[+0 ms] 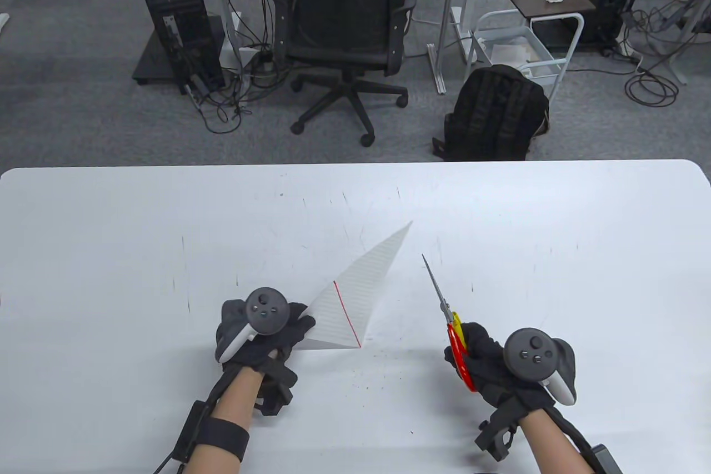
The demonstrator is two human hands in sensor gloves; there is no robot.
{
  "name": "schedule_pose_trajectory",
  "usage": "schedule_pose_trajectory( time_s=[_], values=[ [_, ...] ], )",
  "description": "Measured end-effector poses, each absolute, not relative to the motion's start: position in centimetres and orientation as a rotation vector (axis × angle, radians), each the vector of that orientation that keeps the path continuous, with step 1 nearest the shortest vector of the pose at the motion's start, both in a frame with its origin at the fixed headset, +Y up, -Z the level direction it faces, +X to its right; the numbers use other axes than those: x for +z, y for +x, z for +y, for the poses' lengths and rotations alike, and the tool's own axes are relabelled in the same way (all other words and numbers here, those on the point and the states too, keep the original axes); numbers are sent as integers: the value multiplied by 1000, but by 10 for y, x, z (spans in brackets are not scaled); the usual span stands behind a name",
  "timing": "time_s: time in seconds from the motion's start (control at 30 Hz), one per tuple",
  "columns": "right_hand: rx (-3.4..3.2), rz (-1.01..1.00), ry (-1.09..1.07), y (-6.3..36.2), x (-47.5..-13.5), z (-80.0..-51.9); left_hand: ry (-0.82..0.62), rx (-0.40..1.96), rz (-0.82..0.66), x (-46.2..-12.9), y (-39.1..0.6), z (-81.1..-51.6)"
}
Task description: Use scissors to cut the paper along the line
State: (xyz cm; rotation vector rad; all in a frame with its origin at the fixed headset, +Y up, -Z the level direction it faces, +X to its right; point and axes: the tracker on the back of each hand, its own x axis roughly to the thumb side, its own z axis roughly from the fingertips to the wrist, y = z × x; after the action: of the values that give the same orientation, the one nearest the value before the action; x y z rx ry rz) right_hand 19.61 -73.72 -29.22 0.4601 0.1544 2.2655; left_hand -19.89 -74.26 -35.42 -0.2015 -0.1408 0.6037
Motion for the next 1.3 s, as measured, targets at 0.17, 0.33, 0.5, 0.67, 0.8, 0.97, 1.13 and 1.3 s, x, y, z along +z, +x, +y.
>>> schedule_pose_trajectory(
  time_s=[0.17, 0.33, 0.5, 0.67, 0.8, 0.97, 1.13, 1.3],
  values=[
    [2232, 298, 589, 181, -288, -746, -90, 747, -149, -334, -216, -737],
    [2193, 413, 672, 173, -286, -756, -45, 877, -147, -323, -227, -746],
    [2199, 587, 731, 169, -284, -764, -50, 994, -121, -321, -237, -754],
    [2178, 630, 742, 166, -283, -769, -95, 1075, -137, -321, -235, -758],
    [2154, 577, 748, 165, -282, -768, -117, 1056, -180, -320, -227, -757],
    [2153, 581, 767, 164, -281, -767, -142, 1071, -218, -318, -219, -757],
    [2155, 589, 781, 163, -280, -767, -147, 1066, -252, -316, -213, -753],
    [2159, 590, 790, 162, -279, -767, -136, 1051, -261, -316, -214, -753]
  ],
)
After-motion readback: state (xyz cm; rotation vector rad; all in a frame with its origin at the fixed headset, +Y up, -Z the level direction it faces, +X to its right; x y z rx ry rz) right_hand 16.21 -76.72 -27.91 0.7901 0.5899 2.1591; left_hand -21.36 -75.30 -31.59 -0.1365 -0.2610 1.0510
